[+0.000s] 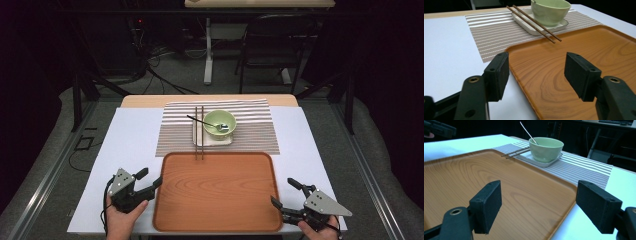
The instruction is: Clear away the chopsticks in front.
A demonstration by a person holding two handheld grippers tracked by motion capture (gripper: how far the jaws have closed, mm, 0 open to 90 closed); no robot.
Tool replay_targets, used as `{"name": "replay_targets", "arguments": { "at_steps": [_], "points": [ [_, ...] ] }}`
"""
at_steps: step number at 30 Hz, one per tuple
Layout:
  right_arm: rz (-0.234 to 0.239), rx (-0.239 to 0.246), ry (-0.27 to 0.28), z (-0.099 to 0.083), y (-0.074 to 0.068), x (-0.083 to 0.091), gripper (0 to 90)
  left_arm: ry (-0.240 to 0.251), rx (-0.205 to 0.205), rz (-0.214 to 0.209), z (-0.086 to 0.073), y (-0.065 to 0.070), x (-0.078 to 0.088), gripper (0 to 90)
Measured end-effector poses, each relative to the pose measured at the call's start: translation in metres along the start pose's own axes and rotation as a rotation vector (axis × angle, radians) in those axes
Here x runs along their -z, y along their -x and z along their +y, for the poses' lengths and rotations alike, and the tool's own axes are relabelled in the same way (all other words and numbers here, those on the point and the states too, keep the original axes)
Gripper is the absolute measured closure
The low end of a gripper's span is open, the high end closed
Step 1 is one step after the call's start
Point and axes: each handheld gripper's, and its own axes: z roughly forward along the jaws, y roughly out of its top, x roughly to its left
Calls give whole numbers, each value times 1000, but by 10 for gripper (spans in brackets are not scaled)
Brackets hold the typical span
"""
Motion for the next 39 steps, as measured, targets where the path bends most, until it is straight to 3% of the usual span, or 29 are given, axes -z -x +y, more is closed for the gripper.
{"name": "replay_targets", "arguments": {
  "at_steps": [3, 4, 16, 23, 39],
  "points": [
    [2, 13, -2, 0, 0, 0, 205, -4, 14, 8, -1, -1, -1, 334],
    [2, 16, -1, 1, -1, 0, 205, -7, 18, 44, -2, -1, -2, 323],
    [4, 20, -5, 2, 3, -8, 205, -48, 20, 92, -3, -3, -2, 270],
    [-7, 30, -1, 4, 1, -8, 205, -73, 43, 97, -5, -5, -1, 270],
    [9, 60, -19, 3, -4, -9, 202, -146, 121, 58, 13, -3, -9, 276]
  ]
}}
